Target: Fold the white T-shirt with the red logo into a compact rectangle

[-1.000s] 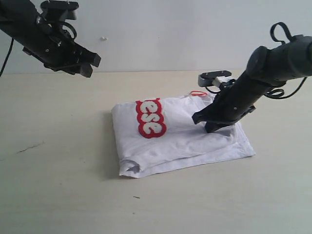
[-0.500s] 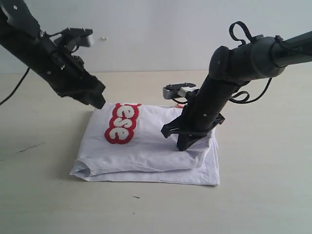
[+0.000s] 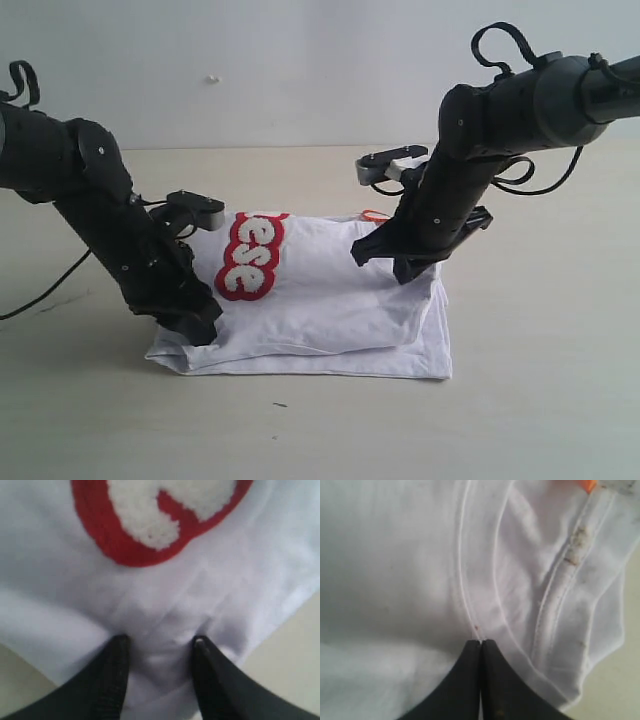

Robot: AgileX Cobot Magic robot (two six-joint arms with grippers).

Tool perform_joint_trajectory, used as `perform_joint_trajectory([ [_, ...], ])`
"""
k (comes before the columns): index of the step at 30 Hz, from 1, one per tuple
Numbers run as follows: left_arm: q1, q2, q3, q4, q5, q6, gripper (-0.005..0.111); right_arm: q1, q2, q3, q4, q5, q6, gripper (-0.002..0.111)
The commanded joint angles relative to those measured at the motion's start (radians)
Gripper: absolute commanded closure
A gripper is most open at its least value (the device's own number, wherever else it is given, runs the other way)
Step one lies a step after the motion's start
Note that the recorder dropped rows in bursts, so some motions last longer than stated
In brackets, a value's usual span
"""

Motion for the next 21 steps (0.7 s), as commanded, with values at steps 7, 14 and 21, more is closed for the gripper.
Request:
perform_joint_trajectory([
  [7, -0.01, -0.034, 0.009, 0.124, -0.001, -0.052, 0.064, 0.002, -0.008, 0.001, -0.022, -0.112, 0.01, 0.108],
  [14, -0.01, -0.189, 0.009, 0.051, -0.161, -0.04, 0.064, -0.01, 0.012, 0.001, -0.034, -0.262, 0.062, 0.101],
  [21, -0.01, -0.16, 0.009, -0.014, -0.186, 0.03, 0.064, -0.016, 0.107, 0.001, -0.05, -0.335, 0.06, 0.101],
])
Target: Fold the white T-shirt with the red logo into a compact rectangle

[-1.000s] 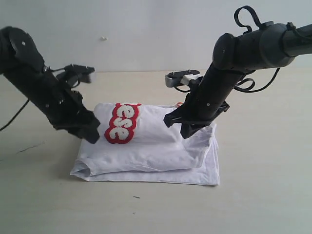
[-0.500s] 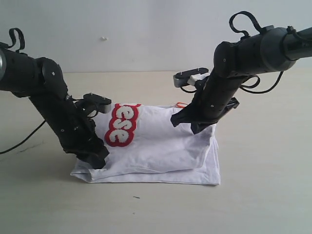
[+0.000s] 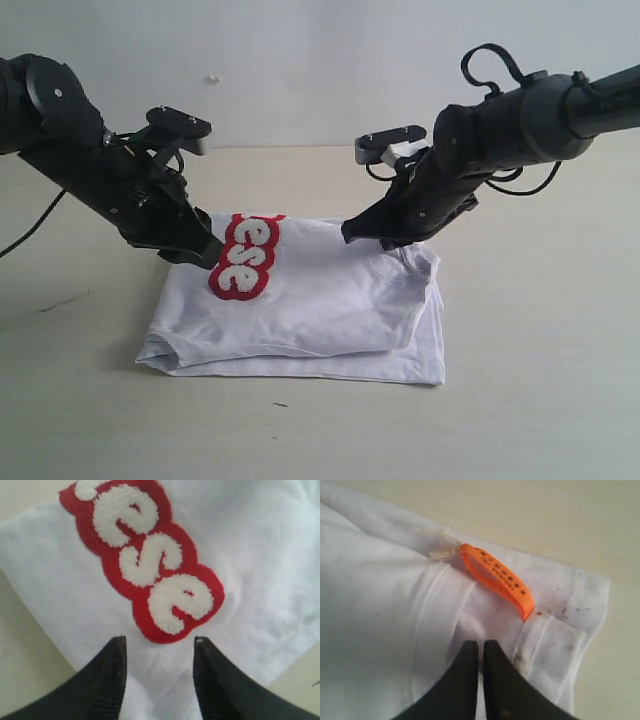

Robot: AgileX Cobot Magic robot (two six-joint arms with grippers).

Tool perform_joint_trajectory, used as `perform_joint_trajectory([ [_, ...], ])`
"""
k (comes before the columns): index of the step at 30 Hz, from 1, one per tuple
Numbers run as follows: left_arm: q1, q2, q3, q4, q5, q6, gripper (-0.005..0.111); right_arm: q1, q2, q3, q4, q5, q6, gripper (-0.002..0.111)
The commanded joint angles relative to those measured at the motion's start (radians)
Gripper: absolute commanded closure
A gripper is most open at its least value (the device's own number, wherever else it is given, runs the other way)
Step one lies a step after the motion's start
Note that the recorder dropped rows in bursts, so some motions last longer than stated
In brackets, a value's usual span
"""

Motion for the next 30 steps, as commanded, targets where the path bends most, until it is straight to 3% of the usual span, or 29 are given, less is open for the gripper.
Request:
perform_joint_trajectory([
  [1, 0.001, 0.032, 0.0, -0.022, -0.016, 0.037, 0.064, -0.013, 0.06, 0.001, -0.016, -0.038, 0.005, 0.101],
  [9, 0.001, 0.048, 0.0, -0.022, -0.012, 0.041, 0.064, -0.013, 0.011, -0.02, -0.03, -0.019, 0.005, 0.101],
  [13, -0.001, 0.048, 0.0, -0.077, 0.108, 0.085, 0.064, -0.013, -0.056, -0.02, -0.04, -0.002, -0.003, 0.101],
  [16, -0.03, 0.059, 0.0, -0.084, 0.229, 0.156, 0.073, -0.013, -0.096, -0.02, -0.079, 0.04, 0.001, 0.101],
  [22, -0.084, 0.138, 0.0, -0.028, 0.256, 0.137, 0.107, -0.013, -0.105, 0.0, -0.085, 0.136, 0.001, 0.101],
  [30, -0.094, 0.159, -0.005, 0.043, 0.287, 0.095, 0.107, -0.013, -0.111, 0.02, -0.096, 0.147, -0.001, 0.101],
])
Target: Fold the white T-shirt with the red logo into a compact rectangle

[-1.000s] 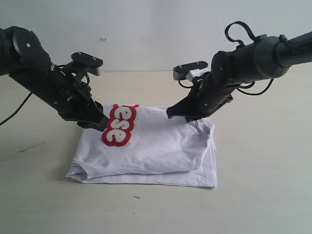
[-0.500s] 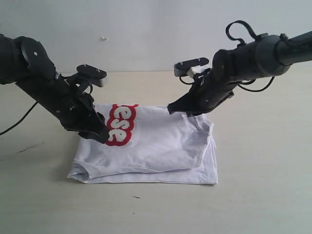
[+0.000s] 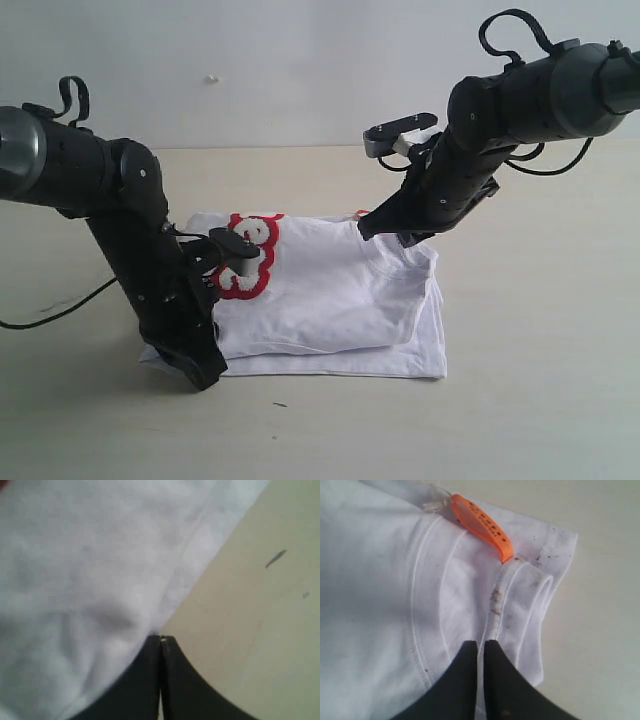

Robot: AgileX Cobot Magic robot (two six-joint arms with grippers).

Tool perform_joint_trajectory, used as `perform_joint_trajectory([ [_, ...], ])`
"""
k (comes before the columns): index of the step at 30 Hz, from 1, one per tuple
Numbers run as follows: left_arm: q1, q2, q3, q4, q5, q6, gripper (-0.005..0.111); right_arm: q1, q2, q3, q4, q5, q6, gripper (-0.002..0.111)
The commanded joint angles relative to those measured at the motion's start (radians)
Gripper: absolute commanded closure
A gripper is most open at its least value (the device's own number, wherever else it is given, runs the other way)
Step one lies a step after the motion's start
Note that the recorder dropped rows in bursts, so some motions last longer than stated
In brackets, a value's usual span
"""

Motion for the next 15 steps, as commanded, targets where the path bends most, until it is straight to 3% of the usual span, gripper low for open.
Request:
perform_joint_trajectory([
  [1, -0.005, -0.048, -0.01, 0.011, 0.006, -0.012, 0.107, -0.007, -0.017, 0.004, -0.019, 0.002, -0.005, 0.101],
  [6, -0.001, -0.148, -0.021, 0.018, -0.061, 0.006, 0.107, -0.007, -0.019, 0.004, -0.028, 0.02, -0.005, 0.101],
  [8, 0.01, -0.157, 0.001, 0.11, -0.14, -0.094, 0.107, -0.007, -0.019, 0.004, -0.028, 0.024, -0.005, 0.101],
  [11, 0.023, -0.127, 0.048, 0.282, -0.184, -0.253, 0.107, -0.007, -0.021, 0.004, -0.028, 0.026, -0.005, 0.101],
  [15, 0.018, -0.034, 0.086, 0.296, -0.165, -0.224, 0.107, -0.007, -0.025, 0.004, -0.028, 0.035, -0.005, 0.101],
])
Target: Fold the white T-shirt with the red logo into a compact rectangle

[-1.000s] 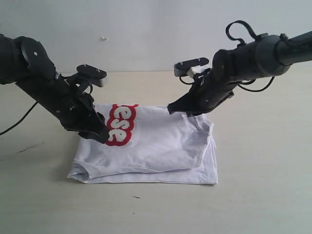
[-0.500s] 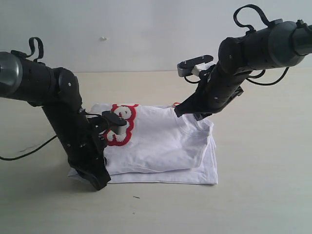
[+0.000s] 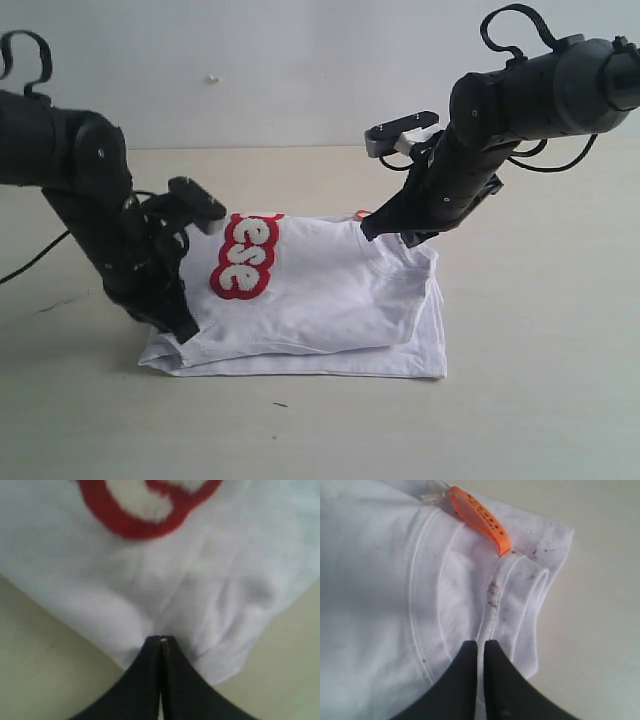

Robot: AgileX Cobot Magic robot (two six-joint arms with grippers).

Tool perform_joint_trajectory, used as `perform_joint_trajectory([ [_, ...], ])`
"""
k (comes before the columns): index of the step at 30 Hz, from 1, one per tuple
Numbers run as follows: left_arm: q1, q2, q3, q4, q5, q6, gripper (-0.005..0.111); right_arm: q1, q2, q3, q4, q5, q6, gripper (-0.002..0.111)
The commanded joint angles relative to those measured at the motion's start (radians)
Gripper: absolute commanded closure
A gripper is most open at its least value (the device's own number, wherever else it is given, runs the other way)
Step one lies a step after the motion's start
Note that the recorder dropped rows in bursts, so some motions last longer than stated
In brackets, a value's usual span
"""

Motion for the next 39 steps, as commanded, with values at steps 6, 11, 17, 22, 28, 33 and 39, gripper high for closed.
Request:
perform_joint_trajectory([
  [6, -0.006, 0.061, -0.016, 0.046, 0.041, -0.02, 0.107, -0.009, -0.092, 0.004, -0.003, 0.036, -0.007, 0.101],
  [11, 0.007, -0.052, 0.013, -0.03, -0.1, -0.012, 0.107, -0.009, -0.115, 0.1, -0.001, 0.021, -0.007, 0.101],
  [17, 0.005, -0.065, 0.014, -0.085, -0.101, -0.012, 0.107, -0.009, -0.09, 0.197, -0.001, -0.016, 0.004, 0.108],
  [22, 0.005, -0.091, 0.014, -0.09, -0.078, -0.012, 0.107, -0.009, -0.042, 0.195, -0.001, -0.053, 0.004, 0.108],
  [28, 0.005, -0.132, 0.014, -0.09, -0.098, -0.012, 0.107, -0.009, -0.103, 0.178, -0.003, -0.043, 0.004, 0.108],
  [33, 0.005, -0.145, 0.014, -0.105, -0.096, -0.012, 0.107, -0.009, -0.174, 0.16, 0.003, -0.024, 0.006, 0.108],
  [39, 0.005, -0.145, 0.017, -0.146, -0.096, -0.012, 0.107, -0.002, -0.121, 0.195, 0.078, -0.039, -0.018, 0.108],
])
